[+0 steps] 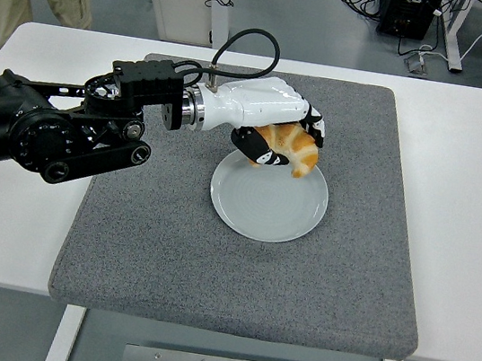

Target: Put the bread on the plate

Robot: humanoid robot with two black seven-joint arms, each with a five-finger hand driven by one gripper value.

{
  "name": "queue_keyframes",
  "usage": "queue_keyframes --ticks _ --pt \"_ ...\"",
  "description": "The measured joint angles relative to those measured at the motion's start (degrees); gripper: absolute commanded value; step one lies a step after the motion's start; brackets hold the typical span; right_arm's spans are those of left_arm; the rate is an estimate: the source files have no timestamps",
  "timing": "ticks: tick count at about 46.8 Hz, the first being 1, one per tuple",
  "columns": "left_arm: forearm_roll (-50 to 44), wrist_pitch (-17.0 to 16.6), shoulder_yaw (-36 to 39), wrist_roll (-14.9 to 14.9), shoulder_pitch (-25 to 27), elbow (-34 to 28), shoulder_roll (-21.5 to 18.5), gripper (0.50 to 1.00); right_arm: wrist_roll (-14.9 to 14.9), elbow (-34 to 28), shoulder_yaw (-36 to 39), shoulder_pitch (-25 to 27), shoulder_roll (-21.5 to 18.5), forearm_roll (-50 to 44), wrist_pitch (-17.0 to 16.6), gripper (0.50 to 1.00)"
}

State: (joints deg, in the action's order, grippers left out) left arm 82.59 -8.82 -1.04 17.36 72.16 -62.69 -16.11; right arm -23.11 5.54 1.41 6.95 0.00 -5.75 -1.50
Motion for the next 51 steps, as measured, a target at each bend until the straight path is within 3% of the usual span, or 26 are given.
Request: queue_keyframes --ticks 22,51 --pt "1.7 -3.5 0.0 0.0 -6.7 6.7 6.3 0.500 0.0 0.0 0.0 0.0 0.0 0.0 0.0 1.000" --pt "1.3 -5.5 3.7 1.3 -8.9 12.0 9.8 0.500 0.0 0.0 0.0 0.0 0.0 0.0 0.0 1.000"
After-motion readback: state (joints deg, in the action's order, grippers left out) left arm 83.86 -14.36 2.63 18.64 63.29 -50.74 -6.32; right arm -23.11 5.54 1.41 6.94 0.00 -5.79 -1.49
